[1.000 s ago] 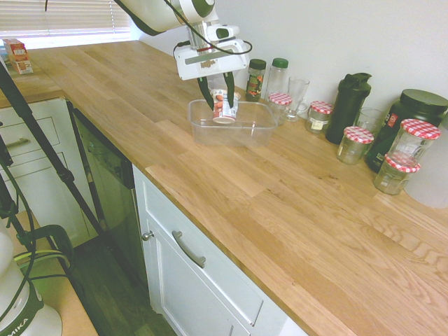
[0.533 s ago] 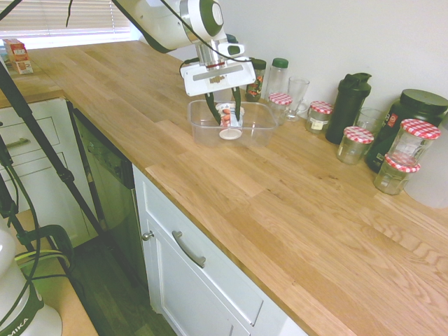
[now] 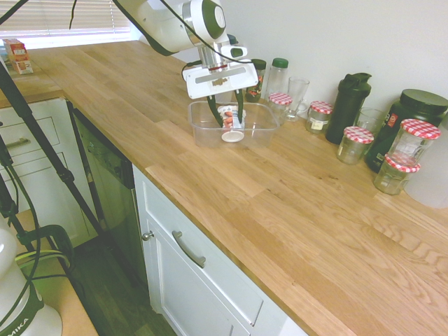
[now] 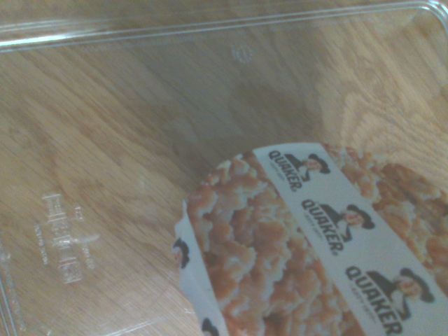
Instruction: Put the cereal into the container
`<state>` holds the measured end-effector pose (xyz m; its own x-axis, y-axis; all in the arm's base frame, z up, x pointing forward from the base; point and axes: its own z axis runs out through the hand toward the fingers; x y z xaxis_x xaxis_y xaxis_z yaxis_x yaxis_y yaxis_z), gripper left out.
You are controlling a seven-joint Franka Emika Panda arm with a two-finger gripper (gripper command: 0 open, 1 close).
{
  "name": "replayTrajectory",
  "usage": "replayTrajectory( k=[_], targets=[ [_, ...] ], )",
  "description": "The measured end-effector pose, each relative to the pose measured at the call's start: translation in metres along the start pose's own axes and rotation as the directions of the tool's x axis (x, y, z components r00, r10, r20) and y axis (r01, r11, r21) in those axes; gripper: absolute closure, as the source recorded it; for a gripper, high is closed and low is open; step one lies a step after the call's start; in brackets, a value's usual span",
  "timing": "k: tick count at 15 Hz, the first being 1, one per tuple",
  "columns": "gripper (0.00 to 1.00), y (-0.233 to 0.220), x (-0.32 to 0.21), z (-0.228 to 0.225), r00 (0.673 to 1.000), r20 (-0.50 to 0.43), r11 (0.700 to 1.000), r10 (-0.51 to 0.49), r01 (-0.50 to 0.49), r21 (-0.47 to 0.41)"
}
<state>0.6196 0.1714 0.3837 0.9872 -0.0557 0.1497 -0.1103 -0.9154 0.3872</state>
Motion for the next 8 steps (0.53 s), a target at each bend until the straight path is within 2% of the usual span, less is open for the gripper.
replayTrajectory(
  k=[5, 8],
  targets=[
    [0.0, 0.008, 0.0, -0.016, 0.999, -0.033, 1.0, 0.011, -0.011, 0.014],
    [0.0, 0.021, -0.018, -0.038, 0.997, -0.076, 0.999, 0.014, -0.012, 0.034]
  ],
)
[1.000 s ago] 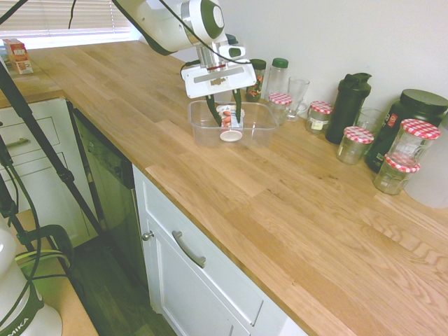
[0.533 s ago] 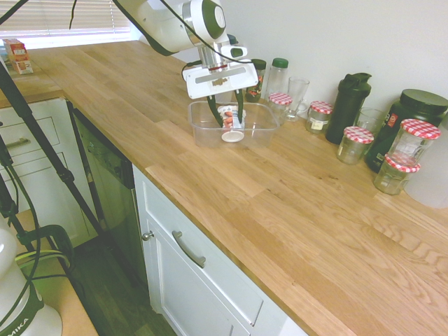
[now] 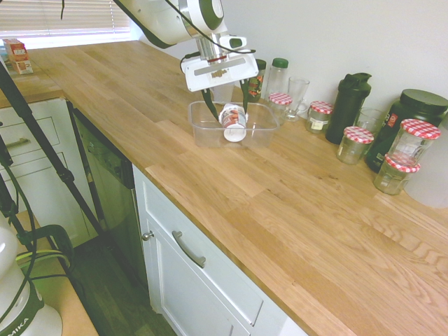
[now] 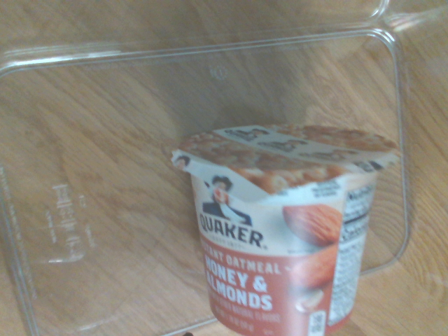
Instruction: Put the cereal into the container
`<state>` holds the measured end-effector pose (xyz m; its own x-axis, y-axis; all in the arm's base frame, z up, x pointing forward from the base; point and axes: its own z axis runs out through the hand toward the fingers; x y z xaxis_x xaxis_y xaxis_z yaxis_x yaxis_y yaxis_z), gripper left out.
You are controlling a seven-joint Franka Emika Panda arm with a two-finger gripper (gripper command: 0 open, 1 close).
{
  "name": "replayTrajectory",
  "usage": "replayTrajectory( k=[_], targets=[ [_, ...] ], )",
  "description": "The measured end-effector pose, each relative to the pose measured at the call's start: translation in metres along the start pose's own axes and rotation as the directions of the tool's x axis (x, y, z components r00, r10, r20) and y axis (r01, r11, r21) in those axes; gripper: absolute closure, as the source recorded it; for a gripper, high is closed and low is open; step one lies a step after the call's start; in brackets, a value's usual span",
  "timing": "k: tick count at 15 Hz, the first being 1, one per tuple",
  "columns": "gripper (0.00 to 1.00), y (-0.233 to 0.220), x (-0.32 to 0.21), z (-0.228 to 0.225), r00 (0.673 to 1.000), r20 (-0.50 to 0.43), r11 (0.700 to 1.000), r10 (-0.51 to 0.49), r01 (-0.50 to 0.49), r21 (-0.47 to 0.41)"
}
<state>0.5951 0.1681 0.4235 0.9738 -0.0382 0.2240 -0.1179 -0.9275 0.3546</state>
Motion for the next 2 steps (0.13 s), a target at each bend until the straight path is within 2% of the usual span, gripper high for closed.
replayTrajectory(
  k=[2],
  targets=[
    [0.0, 0.015, -0.021, -0.023, 0.999, -0.044, 1.0, 0.014, -0.013, 0.018]
  ],
)
